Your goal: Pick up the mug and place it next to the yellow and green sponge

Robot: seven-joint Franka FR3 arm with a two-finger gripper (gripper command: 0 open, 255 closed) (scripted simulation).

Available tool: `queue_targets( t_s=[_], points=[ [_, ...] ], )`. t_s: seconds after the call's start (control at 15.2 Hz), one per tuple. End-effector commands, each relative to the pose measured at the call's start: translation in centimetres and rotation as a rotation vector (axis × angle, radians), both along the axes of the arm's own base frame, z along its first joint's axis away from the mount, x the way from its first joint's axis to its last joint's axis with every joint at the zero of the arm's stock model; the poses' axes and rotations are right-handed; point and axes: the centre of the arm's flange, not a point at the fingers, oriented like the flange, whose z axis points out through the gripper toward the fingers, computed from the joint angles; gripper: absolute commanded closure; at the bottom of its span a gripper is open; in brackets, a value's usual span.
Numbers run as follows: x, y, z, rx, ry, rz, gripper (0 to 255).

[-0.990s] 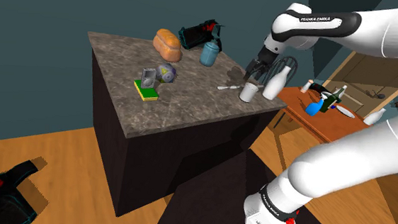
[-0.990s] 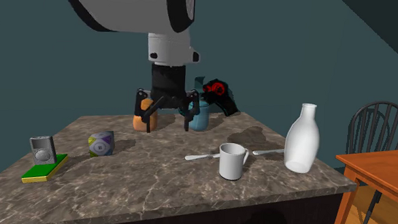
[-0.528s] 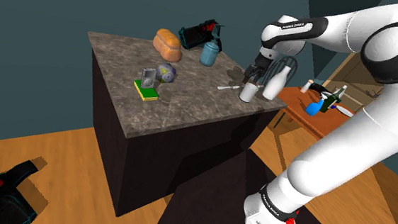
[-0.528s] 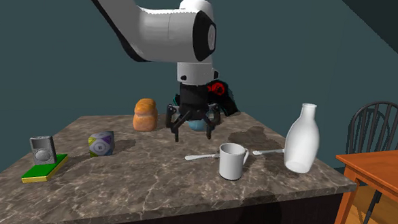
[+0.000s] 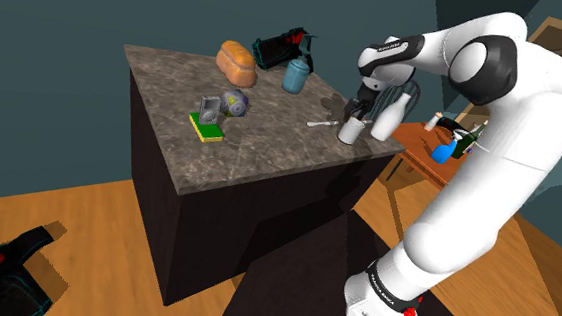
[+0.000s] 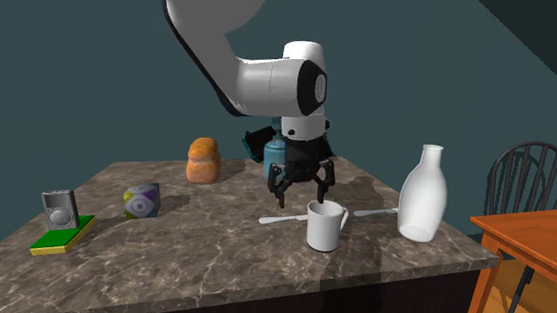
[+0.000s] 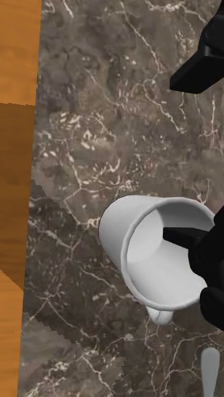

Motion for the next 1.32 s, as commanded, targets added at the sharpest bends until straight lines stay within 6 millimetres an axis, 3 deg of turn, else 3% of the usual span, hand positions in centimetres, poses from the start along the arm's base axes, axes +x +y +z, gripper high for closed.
queue_targets(
  t_s=[0.0,0.59,1.06,1.12,1.25],
  points=[
    [1.0,-2.2,-1.1,-0.010,0.007,-0.004,0],
    [1.3,-3.0,-5.4,-0.013,0.009,-0.006,0],
    [1.3,-3.0,-5.4,-0.013,0.009,-0.006,0],
    [1.3,-3.0,-5.4,-0.013,0.009,-0.006,255],
    [1.3,-3.0,-5.4,-0.013,0.009,-0.006,255]
  ],
)
